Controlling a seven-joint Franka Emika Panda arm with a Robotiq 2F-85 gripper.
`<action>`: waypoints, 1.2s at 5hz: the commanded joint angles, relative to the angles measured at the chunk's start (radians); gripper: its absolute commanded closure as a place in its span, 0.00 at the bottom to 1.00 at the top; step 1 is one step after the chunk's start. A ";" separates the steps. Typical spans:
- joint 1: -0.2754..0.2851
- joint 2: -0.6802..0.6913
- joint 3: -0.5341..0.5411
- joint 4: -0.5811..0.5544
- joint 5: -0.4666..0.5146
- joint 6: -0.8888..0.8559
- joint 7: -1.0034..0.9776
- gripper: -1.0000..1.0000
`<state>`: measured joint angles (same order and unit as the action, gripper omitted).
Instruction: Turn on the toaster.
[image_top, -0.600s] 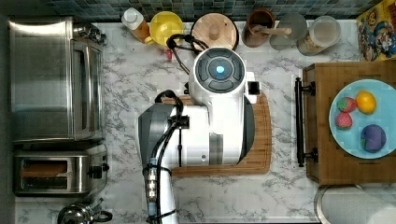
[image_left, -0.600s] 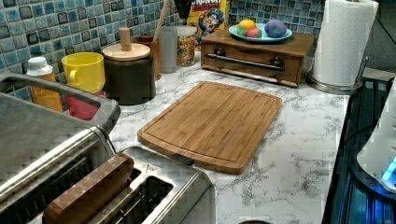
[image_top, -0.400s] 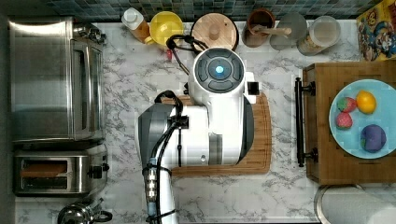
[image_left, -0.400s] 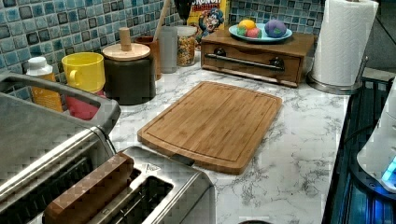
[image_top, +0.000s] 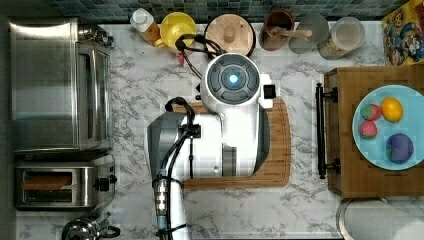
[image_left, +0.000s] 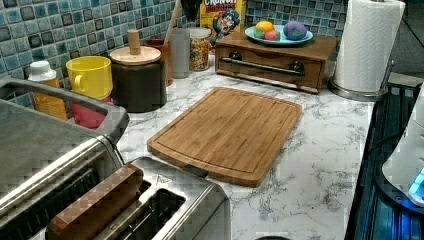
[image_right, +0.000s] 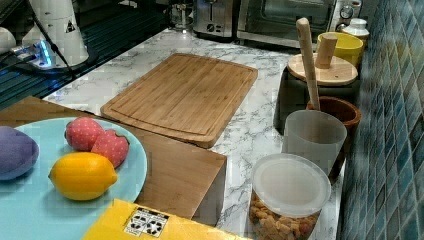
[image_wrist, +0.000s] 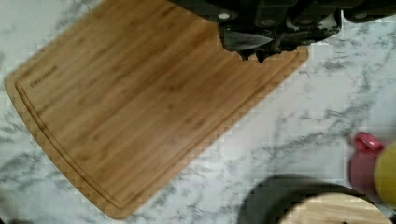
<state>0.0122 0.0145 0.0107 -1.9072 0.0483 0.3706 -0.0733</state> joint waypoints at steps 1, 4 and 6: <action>0.112 -0.122 0.109 -0.138 0.069 0.074 -0.191 1.00; 0.127 -0.243 0.193 -0.280 0.192 0.156 -0.312 1.00; 0.174 -0.284 0.242 -0.363 0.212 0.140 -0.349 1.00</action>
<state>0.1427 -0.1842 0.2428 -2.2441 0.2152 0.4744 -0.3352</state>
